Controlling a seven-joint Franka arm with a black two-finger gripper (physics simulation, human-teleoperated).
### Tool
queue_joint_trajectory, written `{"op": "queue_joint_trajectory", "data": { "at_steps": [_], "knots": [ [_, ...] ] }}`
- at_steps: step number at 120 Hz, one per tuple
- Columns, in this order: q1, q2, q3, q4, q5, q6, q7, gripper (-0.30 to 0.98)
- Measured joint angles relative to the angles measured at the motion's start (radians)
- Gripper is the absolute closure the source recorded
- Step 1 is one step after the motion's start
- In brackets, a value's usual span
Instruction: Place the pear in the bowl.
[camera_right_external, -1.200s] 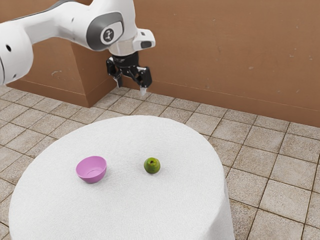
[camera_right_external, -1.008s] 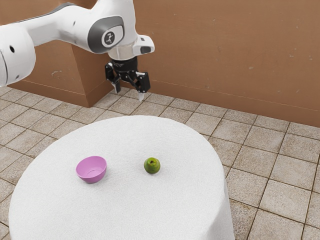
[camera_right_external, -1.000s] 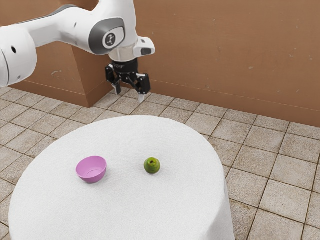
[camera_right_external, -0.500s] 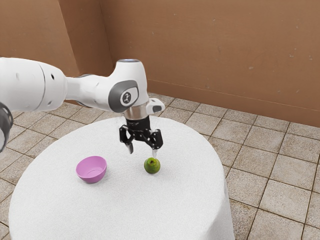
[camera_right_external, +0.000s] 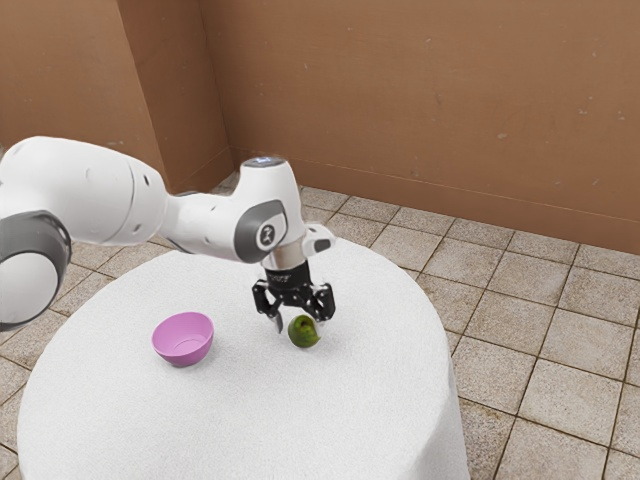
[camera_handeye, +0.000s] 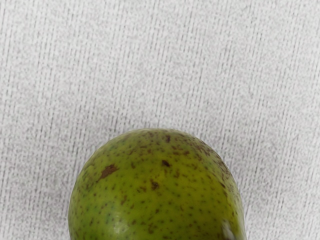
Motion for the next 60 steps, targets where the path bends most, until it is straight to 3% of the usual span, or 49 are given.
{"op": "queue_joint_trajectory", "data": {
  "at_steps": [28, 60],
  "knots": [
    [0.013, 0.029, 0.0, -0.002, -0.07, 0.029, -0.006, 0.15],
    [0.021, 0.035, 0.0, -0.004, -0.101, 0.056, -0.01, 0.19]
  ]
}}
